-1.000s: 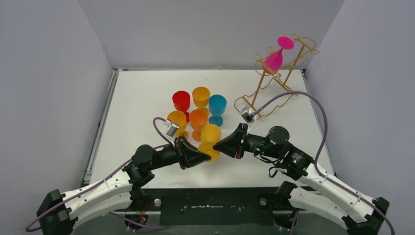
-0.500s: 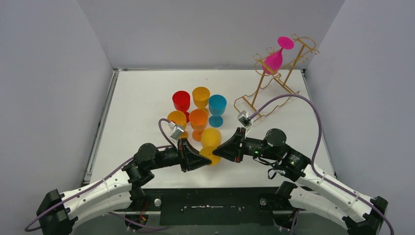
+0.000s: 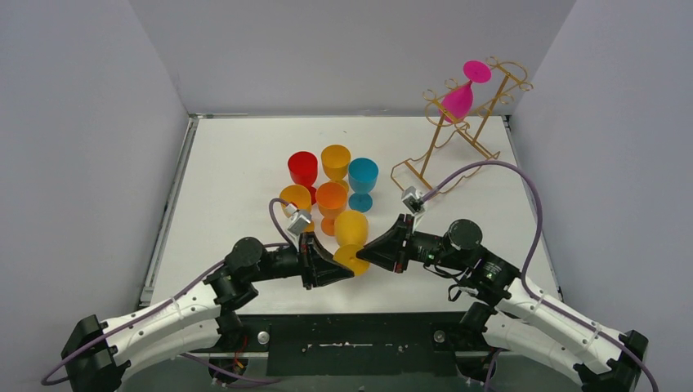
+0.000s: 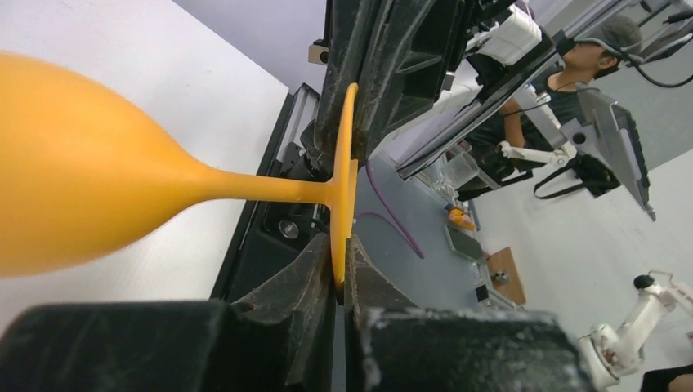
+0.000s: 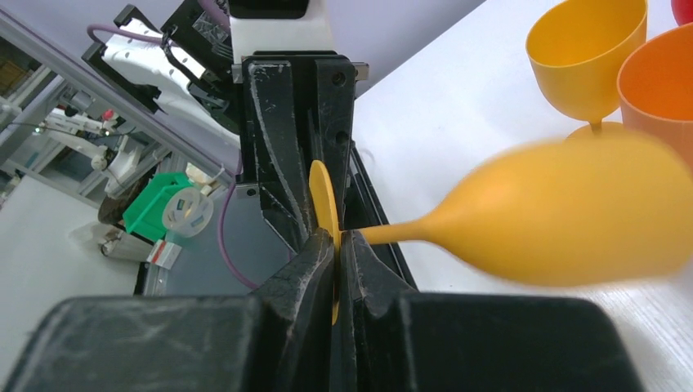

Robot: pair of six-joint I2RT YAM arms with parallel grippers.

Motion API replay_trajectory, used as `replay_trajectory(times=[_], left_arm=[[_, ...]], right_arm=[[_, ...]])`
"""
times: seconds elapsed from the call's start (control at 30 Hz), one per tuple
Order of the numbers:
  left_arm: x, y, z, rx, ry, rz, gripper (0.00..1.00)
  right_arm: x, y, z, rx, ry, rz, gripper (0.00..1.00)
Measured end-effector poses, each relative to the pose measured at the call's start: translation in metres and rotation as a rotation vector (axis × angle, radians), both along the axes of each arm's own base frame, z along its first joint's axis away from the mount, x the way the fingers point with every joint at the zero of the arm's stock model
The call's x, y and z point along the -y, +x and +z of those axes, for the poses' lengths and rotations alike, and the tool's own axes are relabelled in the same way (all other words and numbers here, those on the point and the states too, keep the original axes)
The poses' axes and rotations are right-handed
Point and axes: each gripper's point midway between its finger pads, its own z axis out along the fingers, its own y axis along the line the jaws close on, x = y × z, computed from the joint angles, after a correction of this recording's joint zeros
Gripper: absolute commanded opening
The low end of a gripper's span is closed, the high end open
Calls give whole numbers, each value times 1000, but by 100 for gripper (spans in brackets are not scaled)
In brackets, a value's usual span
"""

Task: Take the wine glass off the wine glass rack
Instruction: Place the wine glass at the center of the board.

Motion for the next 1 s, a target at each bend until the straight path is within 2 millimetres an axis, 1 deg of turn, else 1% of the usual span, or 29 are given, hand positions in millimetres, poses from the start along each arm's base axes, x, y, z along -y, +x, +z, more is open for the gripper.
replay_trajectory(times=[0.07,0.2,0.23,0.27,0.3,0.4,0.43,0.5,0.53,0.6,0.63,0.8,0.83,0.87,0.97,1.0], left_arm=[[2,1,-3,-13,5,-2,0],[3,1,0,-10,-25,-4,0],[3,1,0,-8,-34,-4,10],[2,1,0,-8,-38,-3,17],[2,1,-1,-10,-40,-1,19],[0,-1,1,1,-59,1,19],[0,-1,4,6,-66,1,19],[-1,-1,7,14,-77,2,3],[-1,-1,7,15,-78,5,0],[-1,1,6,11,-78,14,0],[-1,2,6,10,-78,17,0],[-1,1,3,17,-65,15,0],[-1,-1,1,30,-59,4,0],[-1,-2,0,46,-53,-6,0],[-3,-8,-4,106,-35,-36,0],[-4,-10,-5,130,-31,-43,0]], right_arm=[[-1,0,1,2,6,3,0],[-2,1,2,9,14,0,0],[-2,1,2,11,16,1,0],[-2,0,2,11,16,3,0],[-2,0,1,9,13,5,0],[-4,-2,-3,-7,7,13,0],[-4,-3,-4,-12,6,15,0],[-5,-4,-4,-17,8,20,0],[-5,-5,-3,-18,11,25,0],[-5,-6,0,-9,20,32,0],[-6,-6,0,-5,22,33,3],[-7,-7,-2,-10,18,39,37],[-7,-6,-3,-9,15,37,43],[-7,-5,-4,-9,10,34,48],[-6,-1,-8,1,-8,10,70],[-4,2,-10,1,-24,-6,74]])
